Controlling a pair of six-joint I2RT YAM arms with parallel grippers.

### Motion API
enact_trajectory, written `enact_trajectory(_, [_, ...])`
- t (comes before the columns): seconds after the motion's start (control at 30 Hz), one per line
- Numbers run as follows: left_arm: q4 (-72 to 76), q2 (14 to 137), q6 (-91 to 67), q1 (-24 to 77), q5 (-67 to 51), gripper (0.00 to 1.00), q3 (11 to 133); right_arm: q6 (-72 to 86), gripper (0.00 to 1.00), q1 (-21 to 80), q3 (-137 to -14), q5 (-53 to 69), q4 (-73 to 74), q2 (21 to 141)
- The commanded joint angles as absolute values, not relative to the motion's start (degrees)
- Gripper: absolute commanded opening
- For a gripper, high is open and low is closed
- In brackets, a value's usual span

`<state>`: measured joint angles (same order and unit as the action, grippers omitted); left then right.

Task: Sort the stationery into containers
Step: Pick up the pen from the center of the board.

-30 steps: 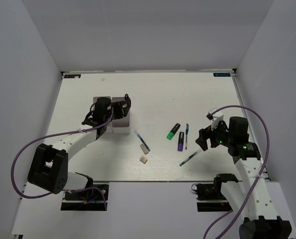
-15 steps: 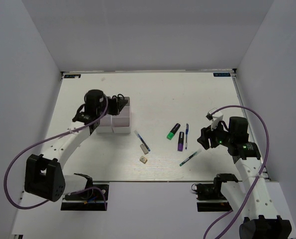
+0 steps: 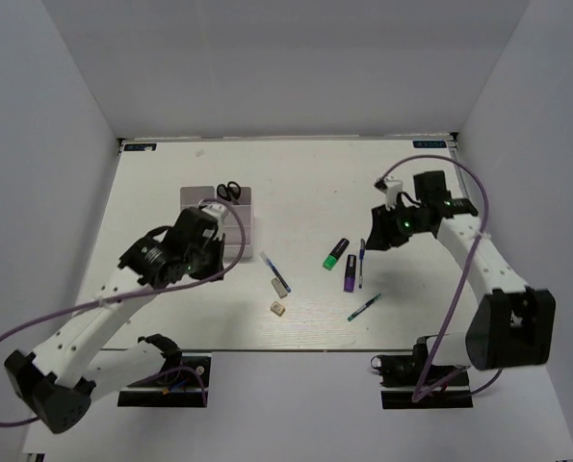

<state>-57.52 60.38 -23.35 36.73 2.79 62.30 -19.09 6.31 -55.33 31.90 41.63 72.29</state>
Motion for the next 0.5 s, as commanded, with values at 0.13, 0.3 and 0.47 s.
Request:
enact_trajectory(0.13, [-56.0,46.5,-16.6,36.5,5.8,0.67,49.2,6.7,0.48,16.6,-74.2,26.7,41.6,92.4])
enact_trajectory(0.3, [-53.7,38.7,-16.8,36.5,5.0,0.76,40.5,13.7,0.64,22.3,-79.1,14.9,43.8,102.7])
enact_trajectory(0.47, [-50.4,30.3,-17.4,36.6,5.6,0.83,35.3,19.5,0.68,22.9,-79.5,11.8,43.3,105.9])
